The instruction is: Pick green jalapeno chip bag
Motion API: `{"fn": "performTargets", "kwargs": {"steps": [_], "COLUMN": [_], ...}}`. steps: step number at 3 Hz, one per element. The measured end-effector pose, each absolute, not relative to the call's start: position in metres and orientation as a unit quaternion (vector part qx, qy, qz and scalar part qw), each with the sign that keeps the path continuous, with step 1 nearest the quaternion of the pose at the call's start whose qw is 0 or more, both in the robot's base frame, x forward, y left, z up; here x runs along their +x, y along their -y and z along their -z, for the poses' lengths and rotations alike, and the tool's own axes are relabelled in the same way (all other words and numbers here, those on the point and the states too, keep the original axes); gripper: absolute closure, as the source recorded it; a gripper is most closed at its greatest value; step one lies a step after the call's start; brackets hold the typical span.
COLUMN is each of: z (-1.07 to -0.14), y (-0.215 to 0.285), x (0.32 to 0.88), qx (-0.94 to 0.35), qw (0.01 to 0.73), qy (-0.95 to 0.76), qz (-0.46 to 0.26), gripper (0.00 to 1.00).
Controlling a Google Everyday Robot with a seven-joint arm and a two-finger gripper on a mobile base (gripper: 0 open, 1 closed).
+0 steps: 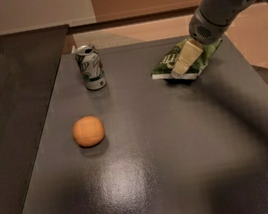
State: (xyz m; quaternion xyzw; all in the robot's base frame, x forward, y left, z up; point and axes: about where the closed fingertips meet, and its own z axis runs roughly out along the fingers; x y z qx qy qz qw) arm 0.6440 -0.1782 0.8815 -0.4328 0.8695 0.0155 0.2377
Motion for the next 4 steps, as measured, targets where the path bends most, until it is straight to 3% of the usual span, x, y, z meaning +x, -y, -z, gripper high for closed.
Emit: {"fn": "performTargets", "kwargs": {"steps": [2,4], "z": [-0.856,-0.848], "y": [0.186,0.198], "x": [0.662,0.665], "qx": [-0.431,-0.432], "qw": [0.217,0.206], "qy": [-0.876,-0.878], "qz": [-0.007,0.008], "gripper": [0.0,0.48]}}
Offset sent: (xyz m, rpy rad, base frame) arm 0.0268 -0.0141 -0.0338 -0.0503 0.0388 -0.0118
